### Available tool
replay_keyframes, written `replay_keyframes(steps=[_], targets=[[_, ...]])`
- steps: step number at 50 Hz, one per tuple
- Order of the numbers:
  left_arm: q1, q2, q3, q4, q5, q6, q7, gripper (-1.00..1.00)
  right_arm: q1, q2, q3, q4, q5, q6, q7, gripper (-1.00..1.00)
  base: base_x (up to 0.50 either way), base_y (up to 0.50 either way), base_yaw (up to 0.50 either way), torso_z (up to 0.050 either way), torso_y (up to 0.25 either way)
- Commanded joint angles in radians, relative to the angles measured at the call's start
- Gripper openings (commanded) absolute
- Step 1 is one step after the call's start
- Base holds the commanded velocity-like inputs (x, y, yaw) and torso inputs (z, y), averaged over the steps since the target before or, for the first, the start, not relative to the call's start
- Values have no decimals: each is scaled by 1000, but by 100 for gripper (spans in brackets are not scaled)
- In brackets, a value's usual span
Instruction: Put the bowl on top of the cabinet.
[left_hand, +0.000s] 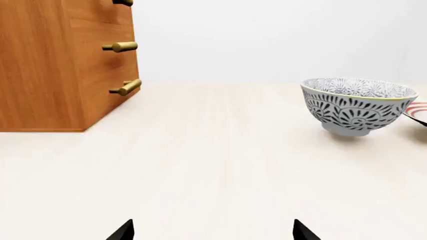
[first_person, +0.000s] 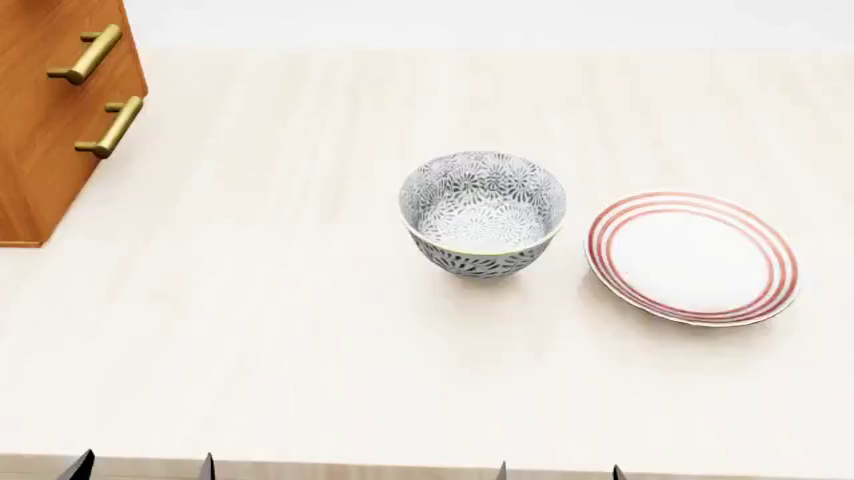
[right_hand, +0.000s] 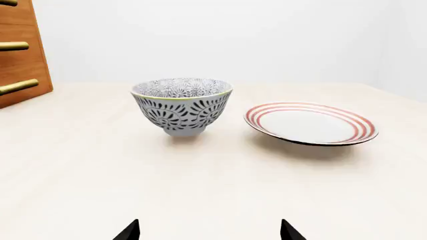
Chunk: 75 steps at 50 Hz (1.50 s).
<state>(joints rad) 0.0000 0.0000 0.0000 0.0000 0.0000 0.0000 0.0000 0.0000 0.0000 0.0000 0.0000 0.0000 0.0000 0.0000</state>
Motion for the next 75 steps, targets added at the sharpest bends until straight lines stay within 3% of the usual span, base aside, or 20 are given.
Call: replay_keyframes(steps=[1, 27, 51, 75], targets=[[1, -16, 18, 2, -17, 0, -19, 100, -2, 16, -20, -2, 14, -5, 21, 100, 0, 0, 0, 0, 0], [-3, -70, 80, 0, -80, 3, -78, 100, 4, 64, -56, -20, 108, 23, 90, 100, 0, 7, 0, 0, 0], [-2, -100, 116, 5, -109, 7, -102, 100, 8, 89, -95, -18, 130, 19, 123, 100, 0, 485, 0, 0, 0], [-5, -122, 139, 3, -132, 9, -128, 100, 12, 110, -118, -34, 166, 51, 160, 100, 0, 77, 0, 0, 0]])
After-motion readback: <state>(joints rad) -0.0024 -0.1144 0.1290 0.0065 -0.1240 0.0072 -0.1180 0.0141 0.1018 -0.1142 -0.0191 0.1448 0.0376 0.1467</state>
